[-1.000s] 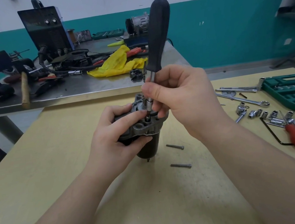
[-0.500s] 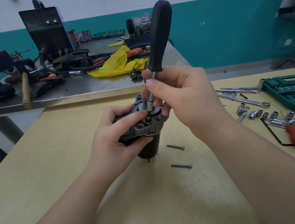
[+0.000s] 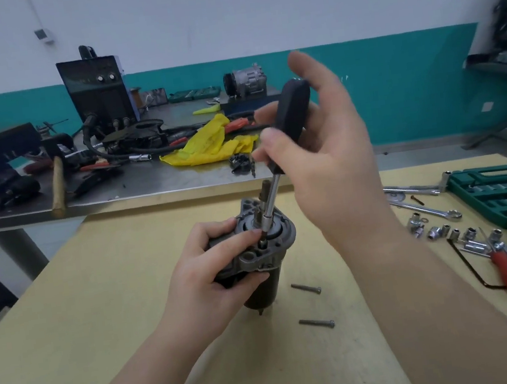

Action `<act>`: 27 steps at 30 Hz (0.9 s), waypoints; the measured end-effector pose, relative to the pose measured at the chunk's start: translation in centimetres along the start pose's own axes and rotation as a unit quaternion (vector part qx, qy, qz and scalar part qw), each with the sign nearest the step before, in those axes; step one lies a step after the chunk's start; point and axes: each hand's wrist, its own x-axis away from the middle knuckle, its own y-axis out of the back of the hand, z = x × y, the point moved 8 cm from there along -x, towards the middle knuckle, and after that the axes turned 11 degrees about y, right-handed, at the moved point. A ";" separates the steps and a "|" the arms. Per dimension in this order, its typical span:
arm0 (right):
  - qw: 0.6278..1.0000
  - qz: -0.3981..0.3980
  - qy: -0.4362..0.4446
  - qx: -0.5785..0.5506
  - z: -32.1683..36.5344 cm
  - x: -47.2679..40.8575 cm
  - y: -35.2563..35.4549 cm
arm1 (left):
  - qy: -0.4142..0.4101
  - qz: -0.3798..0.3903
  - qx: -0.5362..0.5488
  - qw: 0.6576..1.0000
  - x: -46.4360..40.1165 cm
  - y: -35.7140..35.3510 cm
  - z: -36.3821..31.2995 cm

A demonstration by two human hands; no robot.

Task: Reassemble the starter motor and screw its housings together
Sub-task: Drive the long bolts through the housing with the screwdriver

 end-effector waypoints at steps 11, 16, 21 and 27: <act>0.997 0.028 0.022 -0.070 0.4 -0.2 0.1 | 0.016 -0.003 -0.002 1.000 -0.2 -0.2 -0.6; 0.999 -0.027 0.036 -0.022 -0.1 -0.1 1.0 | 0.023 0.009 -0.003 1.000 -0.2 -0.2 -0.7; 0.998 -0.055 0.042 -0.009 -0.2 -0.3 1.3 | 0.030 0.029 0.001 0.999 -0.5 -0.4 -1.2; 0.997 -0.034 -0.001 -0.069 -0.8 -0.3 1.1 | 0.053 0.045 0.025 0.997 -0.5 -0.4 -1.2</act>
